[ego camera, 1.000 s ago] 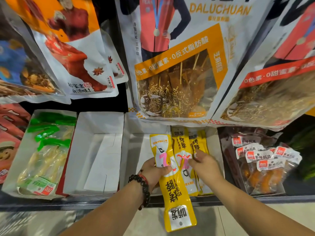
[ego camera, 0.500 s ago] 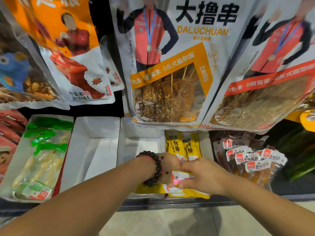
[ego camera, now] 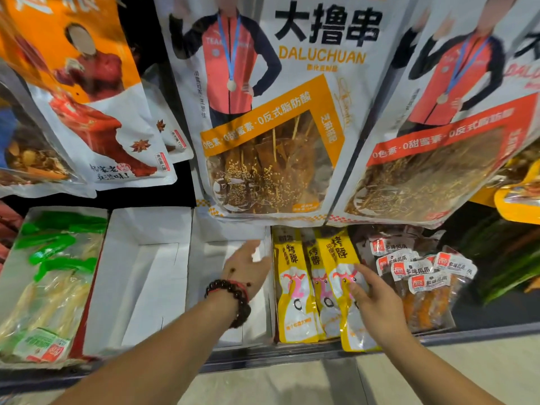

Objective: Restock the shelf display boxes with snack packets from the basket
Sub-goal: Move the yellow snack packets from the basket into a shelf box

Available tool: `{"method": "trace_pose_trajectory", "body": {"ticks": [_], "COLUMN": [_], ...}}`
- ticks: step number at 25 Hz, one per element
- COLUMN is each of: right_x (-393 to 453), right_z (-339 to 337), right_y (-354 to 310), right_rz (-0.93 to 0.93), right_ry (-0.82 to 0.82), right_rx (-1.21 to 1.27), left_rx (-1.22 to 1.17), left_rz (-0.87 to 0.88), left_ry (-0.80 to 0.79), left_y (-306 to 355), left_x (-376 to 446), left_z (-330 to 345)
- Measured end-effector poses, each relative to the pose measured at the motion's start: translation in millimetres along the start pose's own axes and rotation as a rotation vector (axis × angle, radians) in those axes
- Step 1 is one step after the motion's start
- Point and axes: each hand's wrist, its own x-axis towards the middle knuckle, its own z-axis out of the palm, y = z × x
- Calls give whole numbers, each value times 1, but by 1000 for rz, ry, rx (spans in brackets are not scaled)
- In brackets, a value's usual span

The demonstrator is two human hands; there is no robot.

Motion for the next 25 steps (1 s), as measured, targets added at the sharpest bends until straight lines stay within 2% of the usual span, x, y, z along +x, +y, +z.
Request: {"method": "trace_pose_trajectory", "body": {"ticks": [3,6,10,12,13,16,18,25], "right_x": [13,22,26,23,20,9,5,-1], "right_z": [27,47,55,57,58,58,53,71], "right_y": [-5,-6,2,5,8,27,42,63], "right_rz": [74,113,178,144,83,-208,-256,-115], "right_ry": [7,-6,-98,-150,-147,2,54,78], "right_rx": [-89,-204,-390,-514,-625,-939,-965,-862], "left_rx": [-84,-119,-2,112,161,267,303,308], "left_rz": [-241,-324,-266,-199,-174,-145,-129,-95], "left_ry": [-147,-157,-152,-118,-96,-57,-43,-32], "left_y": [-34,-48,-51,-50,-50,-52,-55,-60], "left_x": [-1,-1,-11,-18,-20,-22,-24,-22], "left_z": [35,64,85,88,88,89,90,93]}}
